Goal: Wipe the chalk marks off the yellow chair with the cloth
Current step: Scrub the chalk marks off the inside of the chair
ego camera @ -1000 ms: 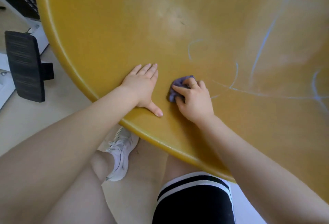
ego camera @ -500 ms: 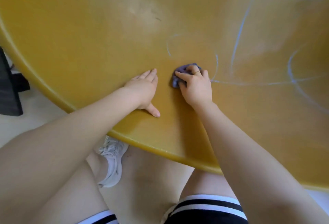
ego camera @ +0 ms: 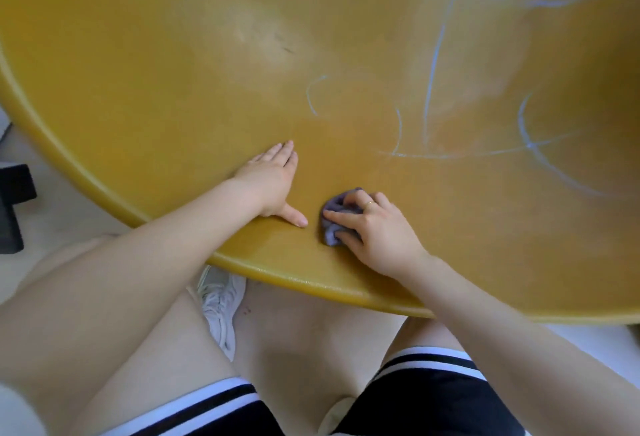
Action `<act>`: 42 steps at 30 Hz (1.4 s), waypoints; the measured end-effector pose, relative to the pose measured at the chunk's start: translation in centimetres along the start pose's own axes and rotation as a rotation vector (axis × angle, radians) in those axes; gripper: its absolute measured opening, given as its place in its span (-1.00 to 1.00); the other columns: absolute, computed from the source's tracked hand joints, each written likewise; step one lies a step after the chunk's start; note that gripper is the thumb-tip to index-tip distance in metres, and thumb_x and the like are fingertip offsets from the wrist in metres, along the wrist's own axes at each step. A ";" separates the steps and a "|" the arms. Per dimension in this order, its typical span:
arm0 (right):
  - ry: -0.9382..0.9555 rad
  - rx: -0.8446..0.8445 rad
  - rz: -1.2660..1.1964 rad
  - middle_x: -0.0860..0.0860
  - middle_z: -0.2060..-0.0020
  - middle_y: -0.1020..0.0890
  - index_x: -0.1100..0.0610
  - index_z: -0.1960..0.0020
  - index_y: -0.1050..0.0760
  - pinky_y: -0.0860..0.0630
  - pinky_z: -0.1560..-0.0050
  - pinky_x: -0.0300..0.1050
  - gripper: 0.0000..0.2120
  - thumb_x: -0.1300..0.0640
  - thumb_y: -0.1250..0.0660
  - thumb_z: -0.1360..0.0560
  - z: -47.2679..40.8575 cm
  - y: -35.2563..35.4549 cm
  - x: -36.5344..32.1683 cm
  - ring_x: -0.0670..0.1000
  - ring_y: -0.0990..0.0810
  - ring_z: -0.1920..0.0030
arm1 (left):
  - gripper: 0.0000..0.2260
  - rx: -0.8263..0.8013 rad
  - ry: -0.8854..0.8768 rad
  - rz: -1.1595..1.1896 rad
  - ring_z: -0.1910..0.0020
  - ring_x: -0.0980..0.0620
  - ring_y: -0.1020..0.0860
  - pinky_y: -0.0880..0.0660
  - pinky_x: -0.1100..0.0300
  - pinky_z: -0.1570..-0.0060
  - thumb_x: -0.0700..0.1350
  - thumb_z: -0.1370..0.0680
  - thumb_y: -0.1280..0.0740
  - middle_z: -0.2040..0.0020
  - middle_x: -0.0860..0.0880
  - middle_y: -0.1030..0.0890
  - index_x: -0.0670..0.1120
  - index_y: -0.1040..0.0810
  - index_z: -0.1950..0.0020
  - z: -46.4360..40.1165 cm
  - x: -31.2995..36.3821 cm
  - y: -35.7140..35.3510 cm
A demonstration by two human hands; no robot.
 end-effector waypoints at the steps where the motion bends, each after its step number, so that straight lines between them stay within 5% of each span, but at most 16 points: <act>1: -0.033 0.023 0.041 0.15 0.02 -0.57 0.00 -0.11 -0.60 -0.54 0.16 0.05 -0.69 0.00 -0.23 -0.43 -1.0 0.3 1.3 0.23 -0.49 0.17 | 0.09 0.002 -0.006 -0.001 -0.53 -0.05 0.17 0.11 0.13 -0.48 0.34 -0.33 -0.36 -0.53 -0.13 0.26 -0.20 0.20 -0.53 -0.1 0.1 0.0; 5: -0.375 0.071 0.155 0.10 -0.25 -0.42 -0.06 -0.28 -0.47 -0.37 -0.12 0.05 -0.69 0.03 -0.22 -0.55 -4.5 1.3 7.9 0.22 -0.35 -0.14 | 0.07 0.009 -0.015 0.032 -0.52 -0.03 0.20 0.12 0.12 -0.47 0.32 -0.34 -0.36 -0.53 -0.09 0.27 -0.15 0.20 -0.54 -0.1 -0.2 -0.2; 9: -0.537 0.117 0.116 0.06 -0.25 -0.41 -0.06 -0.22 -0.51 -0.35 -0.15 0.04 -0.72 0.05 -0.19 -0.55 -5.3 1.5 8.7 0.21 -0.32 -0.17 | 0.06 0.037 -0.035 0.057 -0.52 -0.01 0.21 0.15 0.13 -0.47 0.33 -0.34 -0.35 -0.53 -0.08 0.28 -0.13 0.19 -0.54 -0.1 -0.4 -0.5; 15: -0.192 0.099 -0.022 0.13 0.08 -0.55 0.02 -0.04 -0.62 -0.50 0.17 0.03 -0.64 -0.02 -0.15 -0.39 0.0 -0.1 -0.7 0.18 -0.44 0.23 | 0.08 0.052 -0.049 0.046 -0.53 -0.03 0.19 0.14 0.10 -0.48 0.36 -0.32 -0.35 -0.54 -0.10 0.26 -0.15 0.18 -0.54 -0.4 -0.3 -0.3; 21: -0.090 0.056 -0.033 0.13 0.04 -0.57 0.00 -0.10 -0.61 -0.43 0.09 -0.03 -0.65 -0.03 -0.15 -0.44 0.1 -0.3 -0.2 0.18 -0.45 0.23 | 0.09 0.033 -0.039 0.031 -0.53 -0.04 0.17 0.10 0.09 -0.48 0.34 -0.32 -0.37 -0.54 -0.09 0.24 -0.15 0.17 -0.54 -0.2 0.1 0.1; 26: -0.472 0.091 0.110 0.04 -0.25 -0.41 -0.12 -0.27 -0.46 -0.33 -0.18 -0.02 -0.70 0.00 -0.21 -0.54 -4.2 1.0 8.5 0.19 -0.33 -0.15 | 0.03 0.056 -0.054 0.049 -0.53 -0.02 0.16 0.10 0.09 -0.48 0.34 -0.33 -0.36 -0.55 -0.03 0.21 -0.07 0.12 -0.56 -0.2 -0.2 -0.3; 30: -0.688 0.156 0.125 0.07 -0.26 -0.36 -0.12 -0.25 -0.47 -0.29 -0.18 0.00 -0.72 0.02 -0.17 -0.56 -4.8 2.0 10.3 0.20 -0.27 -0.21 | 0.04 0.046 -0.092 0.065 -0.53 -0.02 0.17 0.10 0.09 -0.48 0.37 -0.31 -0.35 -0.55 -0.03 0.22 -0.06 0.12 -0.56 0.2 1.3 -0.8; 33: -0.590 0.124 0.098 0.10 -0.19 -0.40 -0.09 -0.21 -0.51 -0.32 -0.13 0.00 -0.72 0.02 -0.19 -0.54 -3.8 1.2 7.1 0.21 -0.32 -0.15 | 0.09 0.005 -0.126 0.070 -0.53 0.01 0.18 0.06 0.08 -0.49 0.37 -0.27 -0.38 -0.55 0.00 0.23 -0.05 0.13 -0.55 0.3 1.8 -1.0; 38: -0.169 0.135 -0.023 0.13 0.24 -0.51 0.00 0.02 -0.65 -0.50 0.24 -0.01 -0.65 -0.05 -0.13 -0.40 1.4 0.6 -0.4 0.17 -0.45 0.28 | 0.11 -0.019 -0.133 0.032 -0.53 -0.02 0.18 0.02 0.04 -0.48 0.36 -0.25 -0.40 -0.55 0.00 0.23 -0.07 0.14 -0.55 0.3 1.9 -1.0; 42: -0.220 0.097 -0.064 0.14 0.12 -0.54 -0.03 -0.06 -0.63 -0.49 0.12 0.05 -0.75 -0.01 -0.27 -0.45 1.4 0.4 0.4 0.20 -0.44 0.21 | 0.11 -0.011 -0.128 0.039 -0.53 -0.05 0.17 0.03 0.03 -0.47 0.35 -0.27 -0.40 -0.55 0.01 0.22 -0.10 0.14 -0.55 0.4 2.3 -0.7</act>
Point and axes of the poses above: each hand's wrist, its own z-axis away from the middle knuckle, its own y-axis out of the back of the hand, x = y × z, the point moved 8 cm from there along -z, towards the middle knuckle
